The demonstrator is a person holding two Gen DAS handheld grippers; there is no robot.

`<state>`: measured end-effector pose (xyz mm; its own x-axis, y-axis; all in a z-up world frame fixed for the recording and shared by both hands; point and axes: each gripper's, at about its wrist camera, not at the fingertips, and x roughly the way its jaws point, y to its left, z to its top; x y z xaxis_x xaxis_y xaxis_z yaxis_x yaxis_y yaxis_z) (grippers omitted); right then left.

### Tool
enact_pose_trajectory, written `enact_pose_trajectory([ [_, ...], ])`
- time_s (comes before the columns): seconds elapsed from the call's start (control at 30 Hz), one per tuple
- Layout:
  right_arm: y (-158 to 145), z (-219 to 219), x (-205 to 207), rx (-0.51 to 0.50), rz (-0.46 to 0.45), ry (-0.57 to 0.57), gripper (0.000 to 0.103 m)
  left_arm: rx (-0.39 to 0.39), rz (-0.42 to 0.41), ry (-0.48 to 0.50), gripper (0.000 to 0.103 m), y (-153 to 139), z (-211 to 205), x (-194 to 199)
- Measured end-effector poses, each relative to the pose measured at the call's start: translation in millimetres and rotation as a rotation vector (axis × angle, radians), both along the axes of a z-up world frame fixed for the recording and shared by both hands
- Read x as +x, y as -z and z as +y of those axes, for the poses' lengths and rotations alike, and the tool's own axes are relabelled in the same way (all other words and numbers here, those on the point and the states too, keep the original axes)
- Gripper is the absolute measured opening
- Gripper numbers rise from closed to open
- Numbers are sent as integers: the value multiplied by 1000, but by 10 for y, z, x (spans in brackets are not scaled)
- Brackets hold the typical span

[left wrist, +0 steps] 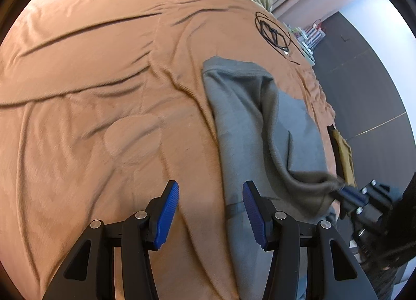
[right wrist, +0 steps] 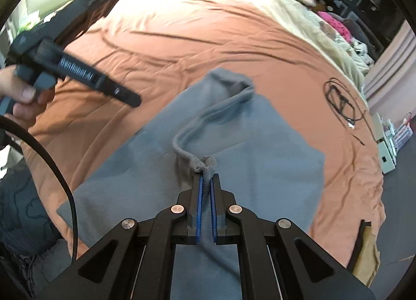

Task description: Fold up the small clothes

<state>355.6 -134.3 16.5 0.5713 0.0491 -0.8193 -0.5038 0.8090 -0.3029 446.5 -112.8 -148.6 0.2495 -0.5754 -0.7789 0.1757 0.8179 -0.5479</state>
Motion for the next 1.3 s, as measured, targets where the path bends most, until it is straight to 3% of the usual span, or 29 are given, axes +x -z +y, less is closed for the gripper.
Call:
enact_pose_trajectory([
  [0.23,-218,-370,103,66,-37,69,1,22,-12,26,53,-36,-207,139],
  [0.53,-251,-825,421,156,-67,163,0,68,-34,39,53,-60,-433,402],
  [0.97,270,-1658,911,354,9,427,0,122,-61,97,53,-65,-765,796],
  [1.17,406,-1894,1066,385,-22,545,0,153,-45,92,53,7,-849,951],
  [1.3,436,-1966,1083,477,68,565,1,162,-54,98,53,-16,-893,1003],
])
